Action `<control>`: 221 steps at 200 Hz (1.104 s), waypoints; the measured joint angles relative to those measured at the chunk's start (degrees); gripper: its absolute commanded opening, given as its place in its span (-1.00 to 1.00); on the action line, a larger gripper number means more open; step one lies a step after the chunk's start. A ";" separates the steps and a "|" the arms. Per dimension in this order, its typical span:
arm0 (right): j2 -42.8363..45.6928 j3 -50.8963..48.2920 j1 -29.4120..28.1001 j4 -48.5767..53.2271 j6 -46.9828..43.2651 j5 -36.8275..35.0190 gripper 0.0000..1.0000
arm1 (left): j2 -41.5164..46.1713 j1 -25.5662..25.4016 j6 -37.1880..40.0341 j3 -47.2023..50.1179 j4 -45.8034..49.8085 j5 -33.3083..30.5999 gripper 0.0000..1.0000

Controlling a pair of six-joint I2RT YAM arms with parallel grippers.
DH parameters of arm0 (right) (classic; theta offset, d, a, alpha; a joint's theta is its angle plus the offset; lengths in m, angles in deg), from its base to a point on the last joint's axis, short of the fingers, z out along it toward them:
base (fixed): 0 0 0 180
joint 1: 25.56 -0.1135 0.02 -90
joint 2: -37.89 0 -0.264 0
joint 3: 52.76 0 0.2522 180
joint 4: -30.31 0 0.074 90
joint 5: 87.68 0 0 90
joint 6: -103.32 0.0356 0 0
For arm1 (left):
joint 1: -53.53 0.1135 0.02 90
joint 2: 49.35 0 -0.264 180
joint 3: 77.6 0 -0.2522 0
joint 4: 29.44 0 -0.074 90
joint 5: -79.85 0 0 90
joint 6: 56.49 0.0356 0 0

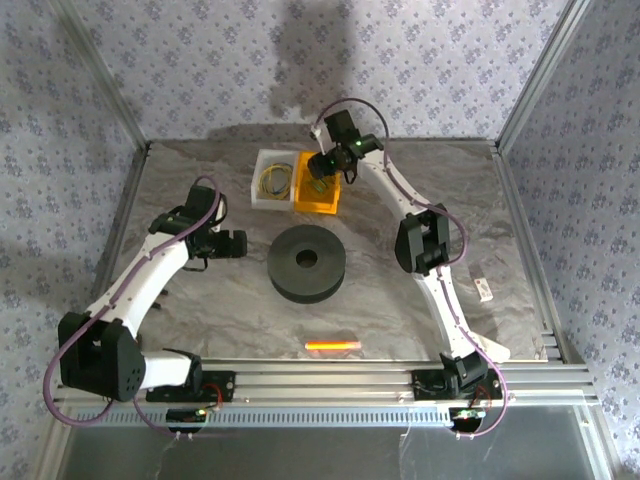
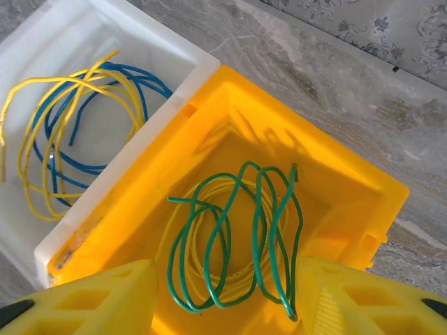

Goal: Wrap the cables

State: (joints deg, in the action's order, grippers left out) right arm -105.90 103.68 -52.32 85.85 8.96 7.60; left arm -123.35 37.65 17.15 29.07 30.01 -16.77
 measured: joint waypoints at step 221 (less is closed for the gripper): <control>-6.36 5.97 0.28 -0.20 0.35 -1.42 -0.72 | 0.00 0.00 0.83 -0.74 0.81 0.85 0.99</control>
State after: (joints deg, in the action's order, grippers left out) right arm -112.26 109.64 -52.04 85.66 9.31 6.18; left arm -123.35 37.65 17.98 28.33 30.82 -15.91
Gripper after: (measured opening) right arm 0.160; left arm 0.997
